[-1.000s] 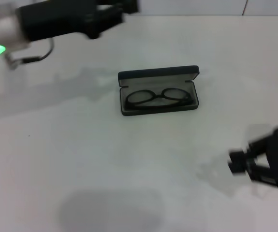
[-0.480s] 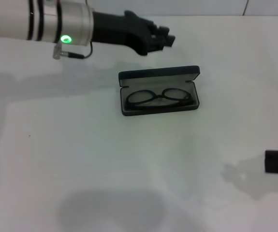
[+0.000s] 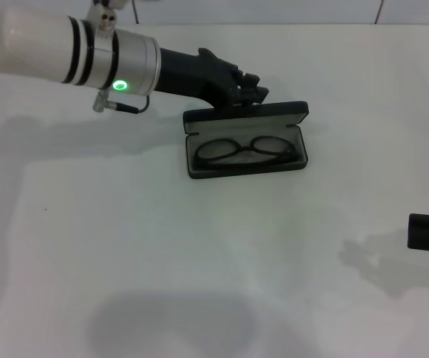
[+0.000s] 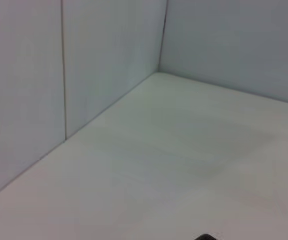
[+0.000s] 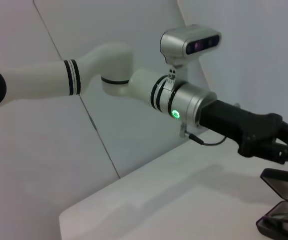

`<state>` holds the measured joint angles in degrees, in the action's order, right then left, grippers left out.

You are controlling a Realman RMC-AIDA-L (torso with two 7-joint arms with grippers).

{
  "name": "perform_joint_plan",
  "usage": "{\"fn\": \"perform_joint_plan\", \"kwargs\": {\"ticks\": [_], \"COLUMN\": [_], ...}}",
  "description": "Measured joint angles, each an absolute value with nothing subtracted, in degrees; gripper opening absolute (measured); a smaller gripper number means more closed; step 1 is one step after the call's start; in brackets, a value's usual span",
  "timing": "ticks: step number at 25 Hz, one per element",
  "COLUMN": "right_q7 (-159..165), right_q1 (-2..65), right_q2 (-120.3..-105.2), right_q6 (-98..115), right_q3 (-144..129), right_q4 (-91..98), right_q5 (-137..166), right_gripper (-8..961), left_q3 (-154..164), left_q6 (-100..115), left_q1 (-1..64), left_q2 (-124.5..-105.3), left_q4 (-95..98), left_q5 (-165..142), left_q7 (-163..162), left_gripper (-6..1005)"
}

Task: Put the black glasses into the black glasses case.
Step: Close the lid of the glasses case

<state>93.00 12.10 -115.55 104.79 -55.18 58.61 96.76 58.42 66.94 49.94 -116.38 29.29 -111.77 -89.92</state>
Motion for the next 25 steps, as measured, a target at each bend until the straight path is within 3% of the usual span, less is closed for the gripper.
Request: {"fn": "perform_joint_plan", "kwargs": {"ticks": [25], "right_q7": [91.72], "right_q1": [12.74], "right_q2": [-115.65], "right_q6": [103.96], "right_q3": [-54.92], "right_q4": [54.28], "right_q5": [96.51], "right_gripper": [150], "left_q3": [59.15], "left_q6": [61.57], "left_q1": [50.27], "left_q2": [-118.32], "left_q4": [27.06], "left_q5": [-114.17], "left_q7": [-88.90], "left_gripper": [265]}}
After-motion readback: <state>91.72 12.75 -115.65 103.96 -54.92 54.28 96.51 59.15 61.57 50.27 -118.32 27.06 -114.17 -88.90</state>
